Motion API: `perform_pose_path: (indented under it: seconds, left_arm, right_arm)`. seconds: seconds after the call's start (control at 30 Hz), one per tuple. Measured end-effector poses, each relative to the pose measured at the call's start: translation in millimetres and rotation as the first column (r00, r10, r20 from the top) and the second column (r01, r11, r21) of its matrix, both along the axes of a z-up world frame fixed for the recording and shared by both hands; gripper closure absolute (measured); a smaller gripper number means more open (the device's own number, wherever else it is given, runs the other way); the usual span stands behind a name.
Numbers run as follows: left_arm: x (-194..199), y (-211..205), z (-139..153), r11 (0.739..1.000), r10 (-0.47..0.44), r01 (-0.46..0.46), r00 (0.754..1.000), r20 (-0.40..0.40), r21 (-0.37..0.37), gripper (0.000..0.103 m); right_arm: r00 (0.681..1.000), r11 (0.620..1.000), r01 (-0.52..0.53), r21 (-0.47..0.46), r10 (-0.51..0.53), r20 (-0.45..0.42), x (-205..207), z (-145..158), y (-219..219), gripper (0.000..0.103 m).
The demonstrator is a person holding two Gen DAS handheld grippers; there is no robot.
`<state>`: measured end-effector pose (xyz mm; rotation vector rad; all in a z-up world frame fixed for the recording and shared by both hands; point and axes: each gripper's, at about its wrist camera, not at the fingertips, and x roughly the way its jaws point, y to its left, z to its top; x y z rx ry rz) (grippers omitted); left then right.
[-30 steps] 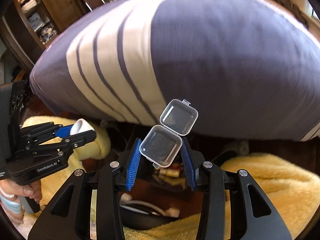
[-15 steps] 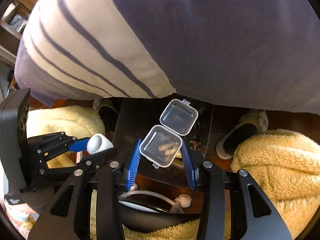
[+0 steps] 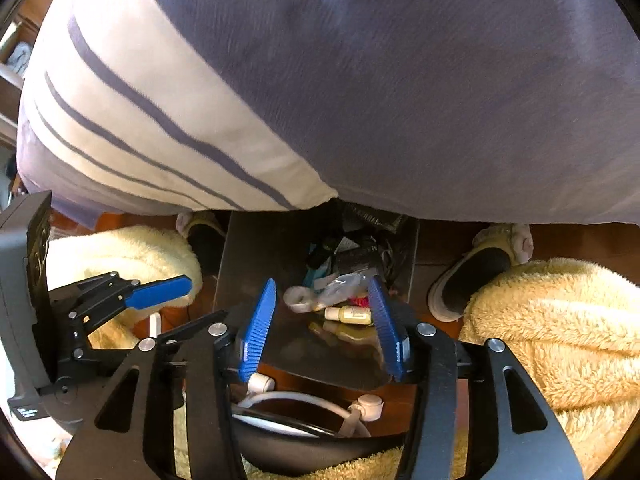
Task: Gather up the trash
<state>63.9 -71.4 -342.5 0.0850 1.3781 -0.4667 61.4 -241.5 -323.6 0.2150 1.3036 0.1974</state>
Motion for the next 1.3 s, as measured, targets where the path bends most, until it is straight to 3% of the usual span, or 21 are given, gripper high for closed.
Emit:
perform_pose_path:
  seconds: [0.27,0.53,0.7,0.77,0.97,1.17,1.3]
  left_arm:
    - [-4.7,12.4,51.3,0.999,0.052,-0.052,0.989,0.14,-0.002,0.024]
    - [-13.3,27.9,112.3,0.995,0.098,-0.09,0.953,0.287,-0.04,0.008]
    - [-14.6,39.8,151.7,0.991,0.134,-0.118,0.916,0.379,-0.066,0.008]
    - [-16.6,46.5,174.0,0.988,0.156,-0.138,0.887,0.434,-0.071,0.008]
    - [-28.8,64.9,238.6,0.975,0.222,-0.198,0.788,0.575,-0.105,0.008]
    - [-56.4,75.6,309.6,0.959,0.277,-0.231,0.643,0.714,-0.165,0.008]
    - [-72.7,74.9,345.2,0.956,0.288,-0.218,0.573,0.767,-0.196,0.008]
  right_arm:
    - [0.993,0.997,0.041,-0.061,-0.034,0.113,-6.2,39.0,-8.4,0.016]
    - [0.956,0.988,0.09,-0.123,-0.052,0.288,-15.8,104.8,-15.4,0.003]
    - [0.922,0.985,0.11,-0.135,-0.051,0.383,-24.7,146.7,-15.0,0.003]
    - [0.907,0.984,0.119,-0.132,-0.054,0.418,-28.5,161.4,-15.2,0.003]
    - [0.809,0.972,0.197,-0.131,-0.086,0.581,-52.2,226.4,-24.9,0.003]
    - [0.668,0.956,0.276,-0.097,-0.118,0.735,-83.6,288.6,-38.5,0.003]
    - [0.587,0.951,0.297,-0.088,-0.109,0.802,-103.3,320.4,-42.0,0.003]
